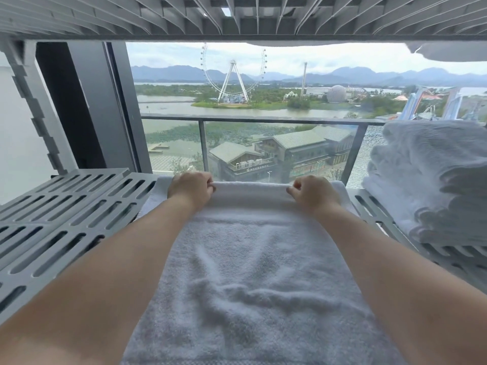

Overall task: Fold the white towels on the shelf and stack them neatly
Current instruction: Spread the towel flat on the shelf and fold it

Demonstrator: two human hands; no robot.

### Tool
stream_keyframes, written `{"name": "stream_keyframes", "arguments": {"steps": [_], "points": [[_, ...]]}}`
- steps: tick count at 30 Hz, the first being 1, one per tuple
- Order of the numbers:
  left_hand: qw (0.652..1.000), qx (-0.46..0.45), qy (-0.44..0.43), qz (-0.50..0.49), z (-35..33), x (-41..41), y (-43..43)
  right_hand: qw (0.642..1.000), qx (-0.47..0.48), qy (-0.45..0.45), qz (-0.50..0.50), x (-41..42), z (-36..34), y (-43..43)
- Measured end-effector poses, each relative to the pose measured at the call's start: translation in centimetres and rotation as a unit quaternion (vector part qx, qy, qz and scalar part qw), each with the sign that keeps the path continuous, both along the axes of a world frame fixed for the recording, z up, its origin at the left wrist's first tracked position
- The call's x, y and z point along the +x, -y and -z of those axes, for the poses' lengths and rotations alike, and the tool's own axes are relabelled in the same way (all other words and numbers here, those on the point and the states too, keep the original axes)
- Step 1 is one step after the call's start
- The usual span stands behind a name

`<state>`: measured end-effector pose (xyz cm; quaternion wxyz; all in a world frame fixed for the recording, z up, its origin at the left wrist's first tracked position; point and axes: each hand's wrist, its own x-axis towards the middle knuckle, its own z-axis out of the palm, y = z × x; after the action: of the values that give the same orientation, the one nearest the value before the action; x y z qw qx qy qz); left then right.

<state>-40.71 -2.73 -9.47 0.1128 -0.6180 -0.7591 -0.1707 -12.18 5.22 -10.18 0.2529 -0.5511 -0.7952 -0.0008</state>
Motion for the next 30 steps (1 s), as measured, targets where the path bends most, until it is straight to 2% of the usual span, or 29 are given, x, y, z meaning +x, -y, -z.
{"name": "stream_keyframes", "arguments": {"steps": [6,11,18,26,30], "points": [[0.998,0.046,0.035,0.031,-1.0,0.4,2.6,0.999,0.041,-0.032,0.018,0.2,-0.1,2.4],[0.989,0.134,0.035,0.045,-0.9,1.1,4.7,0.996,0.054,-0.057,0.036,0.6,0.0,4.3],[0.989,0.142,0.048,0.018,-0.7,2.2,6.8,0.995,0.068,-0.071,0.021,1.4,0.1,6.6],[0.989,0.135,0.054,-0.004,-0.1,3.3,9.3,0.995,0.022,-0.094,0.006,2.2,1.1,7.7],[0.987,0.143,0.076,-0.005,-0.7,3.8,10.4,0.993,0.048,-0.109,0.001,2.6,-0.9,8.6]]}}
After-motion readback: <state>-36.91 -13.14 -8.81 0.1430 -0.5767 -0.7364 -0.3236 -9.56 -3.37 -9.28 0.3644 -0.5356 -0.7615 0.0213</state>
